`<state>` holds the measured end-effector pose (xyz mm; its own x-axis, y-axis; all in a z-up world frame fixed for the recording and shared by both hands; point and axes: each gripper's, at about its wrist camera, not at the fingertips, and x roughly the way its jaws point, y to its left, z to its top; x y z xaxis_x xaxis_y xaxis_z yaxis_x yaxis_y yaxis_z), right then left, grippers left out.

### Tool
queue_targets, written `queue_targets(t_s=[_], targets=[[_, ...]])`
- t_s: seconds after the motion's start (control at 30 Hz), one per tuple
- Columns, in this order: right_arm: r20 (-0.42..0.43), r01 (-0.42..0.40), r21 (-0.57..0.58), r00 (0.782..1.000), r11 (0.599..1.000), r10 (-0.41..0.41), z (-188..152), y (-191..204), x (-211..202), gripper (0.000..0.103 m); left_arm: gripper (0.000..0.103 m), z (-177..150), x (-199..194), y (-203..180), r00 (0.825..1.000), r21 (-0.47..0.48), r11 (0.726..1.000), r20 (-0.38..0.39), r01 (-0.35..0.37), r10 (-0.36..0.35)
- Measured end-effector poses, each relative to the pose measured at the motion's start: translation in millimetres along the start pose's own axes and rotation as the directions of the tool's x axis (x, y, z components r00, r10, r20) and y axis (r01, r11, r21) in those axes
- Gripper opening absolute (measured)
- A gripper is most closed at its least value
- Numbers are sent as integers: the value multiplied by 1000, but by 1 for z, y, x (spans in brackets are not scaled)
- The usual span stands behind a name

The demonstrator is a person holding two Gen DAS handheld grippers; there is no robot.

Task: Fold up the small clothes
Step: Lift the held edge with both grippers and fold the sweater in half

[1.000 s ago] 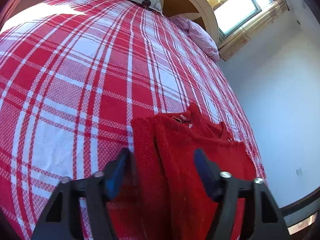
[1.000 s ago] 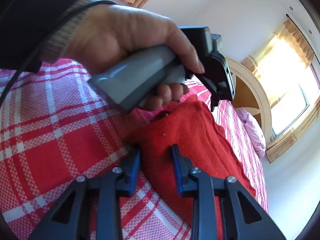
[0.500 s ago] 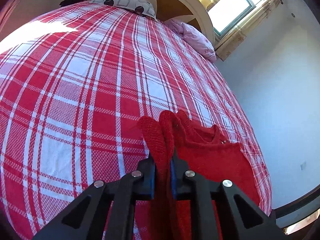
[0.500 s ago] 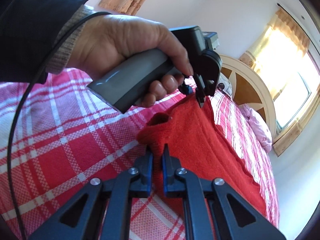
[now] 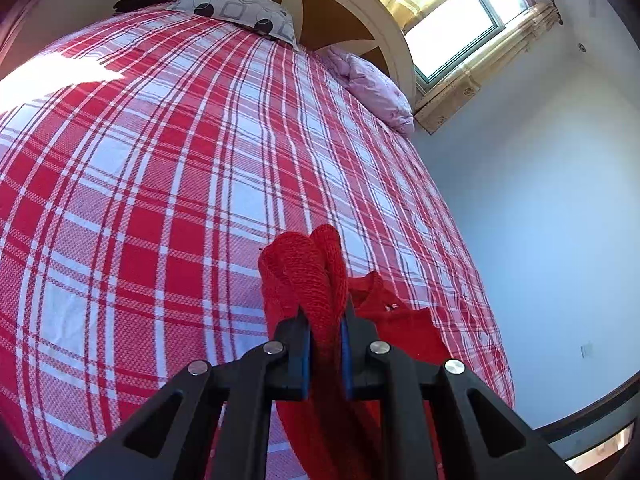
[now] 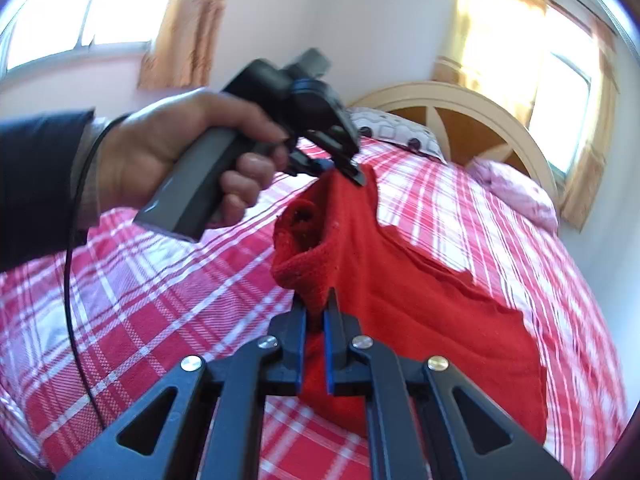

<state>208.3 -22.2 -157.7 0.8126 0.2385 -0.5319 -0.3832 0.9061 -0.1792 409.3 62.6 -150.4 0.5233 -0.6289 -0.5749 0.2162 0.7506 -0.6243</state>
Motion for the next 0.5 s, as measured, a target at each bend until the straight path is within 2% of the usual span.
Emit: queue_targets(t_s=[0.27, 0.5], targets=[[17, 29, 177, 999, 984, -33, -10, -55, -26, 8, 11, -4, 21, -68, 999, 72, 997, -12, 33, -32], [-7, 45, 287, 999, 957, -45, -36, -91, -41, 8, 11, -13, 60, -108, 997, 119, 992, -71, 35, -27]])
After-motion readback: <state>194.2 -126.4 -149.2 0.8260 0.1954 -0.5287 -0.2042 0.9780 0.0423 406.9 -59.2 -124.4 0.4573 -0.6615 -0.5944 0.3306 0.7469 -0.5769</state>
